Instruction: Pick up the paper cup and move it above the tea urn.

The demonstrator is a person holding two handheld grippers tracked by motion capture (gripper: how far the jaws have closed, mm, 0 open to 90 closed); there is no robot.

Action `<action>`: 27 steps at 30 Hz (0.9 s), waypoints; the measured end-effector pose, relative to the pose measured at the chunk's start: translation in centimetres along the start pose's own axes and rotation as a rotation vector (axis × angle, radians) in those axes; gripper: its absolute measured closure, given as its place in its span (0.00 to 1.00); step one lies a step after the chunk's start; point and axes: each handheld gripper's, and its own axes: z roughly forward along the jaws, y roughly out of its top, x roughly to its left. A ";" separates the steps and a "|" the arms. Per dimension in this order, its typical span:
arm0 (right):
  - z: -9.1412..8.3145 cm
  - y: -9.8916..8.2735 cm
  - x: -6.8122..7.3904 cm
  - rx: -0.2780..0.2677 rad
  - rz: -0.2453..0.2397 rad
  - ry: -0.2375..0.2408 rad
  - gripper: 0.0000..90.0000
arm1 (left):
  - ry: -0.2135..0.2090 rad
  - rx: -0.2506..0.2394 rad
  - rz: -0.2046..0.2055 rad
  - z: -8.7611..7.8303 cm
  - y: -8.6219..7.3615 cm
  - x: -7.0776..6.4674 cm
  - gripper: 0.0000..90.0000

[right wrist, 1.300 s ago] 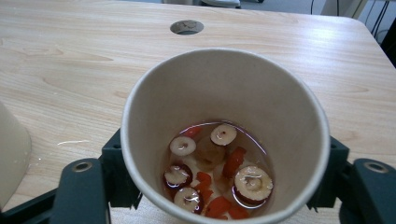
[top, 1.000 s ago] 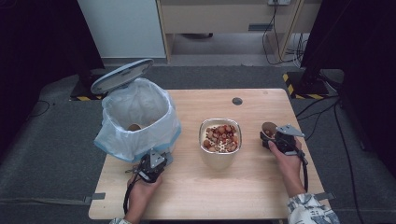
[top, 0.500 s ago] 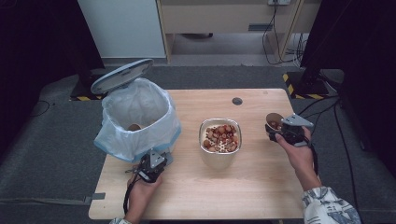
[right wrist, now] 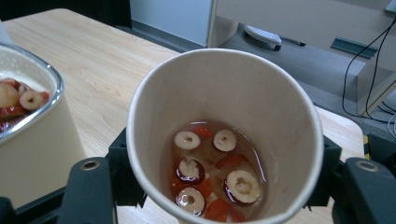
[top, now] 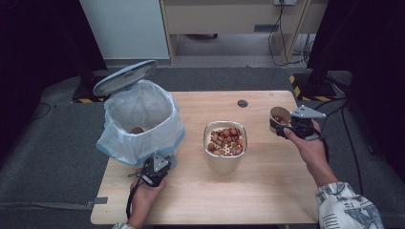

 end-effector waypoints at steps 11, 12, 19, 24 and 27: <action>-0.3 2.9 -1.2 0.012 -0.082 0.011 0.38 | 0.000 0.000 0.000 0.0 0.0 0.0 1.00; -0.3 3.3 -1.3 0.009 -0.091 0.018 0.38 | 0.000 -0.001 -0.001 0.0 0.0 0.0 1.00; -0.7 6.0 -2.0 -0.030 -0.135 0.054 0.38 | 0.003 -0.001 0.001 0.0 0.0 0.0 0.99; -1.1 7.1 -2.6 -0.041 -0.140 0.060 0.38 | 0.007 0.000 0.004 0.0 0.0 -0.1 0.99; -1.2 7.7 -2.9 -0.041 -0.146 0.061 0.39 | 0.011 0.001 0.007 0.0 0.0 -0.1 0.99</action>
